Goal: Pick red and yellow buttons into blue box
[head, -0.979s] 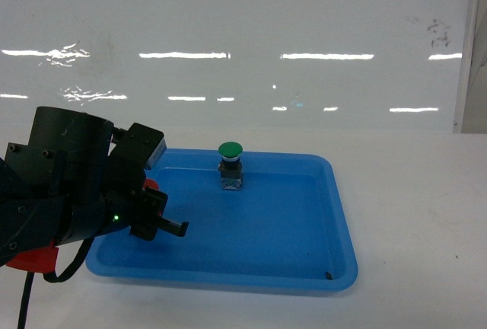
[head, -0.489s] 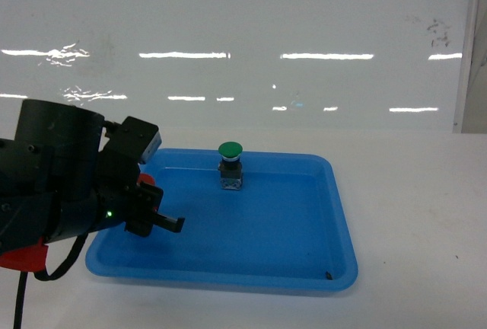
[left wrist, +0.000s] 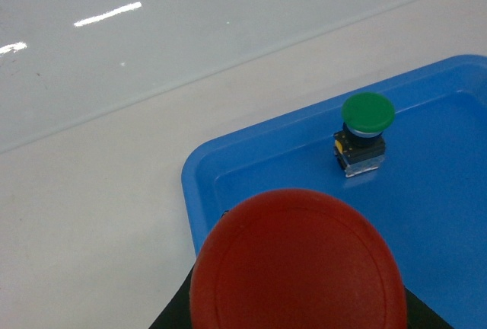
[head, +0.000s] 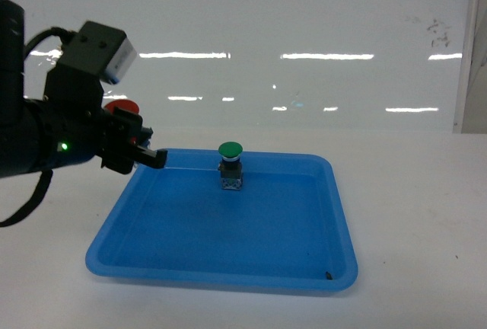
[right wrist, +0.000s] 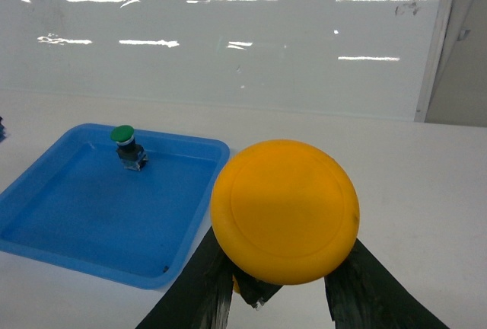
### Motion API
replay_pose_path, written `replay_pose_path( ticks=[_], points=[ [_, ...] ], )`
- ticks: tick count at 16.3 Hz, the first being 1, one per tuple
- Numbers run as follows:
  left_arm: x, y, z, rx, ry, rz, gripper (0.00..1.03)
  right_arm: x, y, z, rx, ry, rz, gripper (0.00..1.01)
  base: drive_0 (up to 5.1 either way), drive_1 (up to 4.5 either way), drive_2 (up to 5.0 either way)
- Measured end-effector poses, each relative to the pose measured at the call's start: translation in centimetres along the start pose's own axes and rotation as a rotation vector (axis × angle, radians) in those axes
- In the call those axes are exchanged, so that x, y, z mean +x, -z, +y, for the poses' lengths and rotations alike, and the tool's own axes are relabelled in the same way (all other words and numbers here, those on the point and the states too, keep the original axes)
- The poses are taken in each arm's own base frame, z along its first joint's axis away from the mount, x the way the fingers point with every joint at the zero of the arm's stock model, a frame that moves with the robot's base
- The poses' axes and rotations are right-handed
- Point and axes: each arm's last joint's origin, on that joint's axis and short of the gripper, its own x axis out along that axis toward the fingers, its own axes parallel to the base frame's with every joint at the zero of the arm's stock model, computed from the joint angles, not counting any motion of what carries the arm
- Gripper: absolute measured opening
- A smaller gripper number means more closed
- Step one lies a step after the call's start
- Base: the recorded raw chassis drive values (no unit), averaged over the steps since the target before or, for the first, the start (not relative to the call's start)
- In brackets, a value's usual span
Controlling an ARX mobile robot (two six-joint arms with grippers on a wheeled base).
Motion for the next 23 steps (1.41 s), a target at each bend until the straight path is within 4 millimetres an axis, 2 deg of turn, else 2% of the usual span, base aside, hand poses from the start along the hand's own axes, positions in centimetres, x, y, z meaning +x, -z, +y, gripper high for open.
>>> replay_pose_path(
  ticks=[2,3,11,13,16,20,23],
  points=[
    [-1.3,-1.9,0.6,-0.025,-0.007,-0.057,0.24,0.0,0.0,0.0,0.000,0.000,0.000,0.26,0.0,0.00,0.0],
    [-1.4,-2.2,0.8,-0.027,-0.011,-0.071,0.24,0.0,0.0,0.0,0.000,0.000,0.000,0.26,0.0,0.00,0.0],
    [-1.4,-1.6,1.0,-0.036,-0.001,-0.061,0.24,0.0,0.0,0.0,0.000,0.000,0.000,0.26,0.0,0.00,0.0],
    [-3.3,-0.9,1.7,-0.053,0.011,-0.067,0.24,0.0,0.0,0.0,0.001,0.003,0.001,0.26,0.0,0.00,0.0],
    [-6.8,-1.9,3.0,-0.071,0.017,-0.155,0.24,0.0,0.0,0.0,0.000,0.003,0.000,0.26,0.0,0.00,0.0],
    [-10.7,-2.4,3.8,-0.095,0.064,-0.218,0.24,0.0,0.0,0.0,0.000,0.003,0.000,0.26,0.0,0.00,0.0],
    [-14.4,-2.5,4.7,-0.100,0.043,-0.298,0.24,0.0,0.0,0.0,0.000,0.003,0.000,0.26,0.0,0.00,0.0]
  ],
)
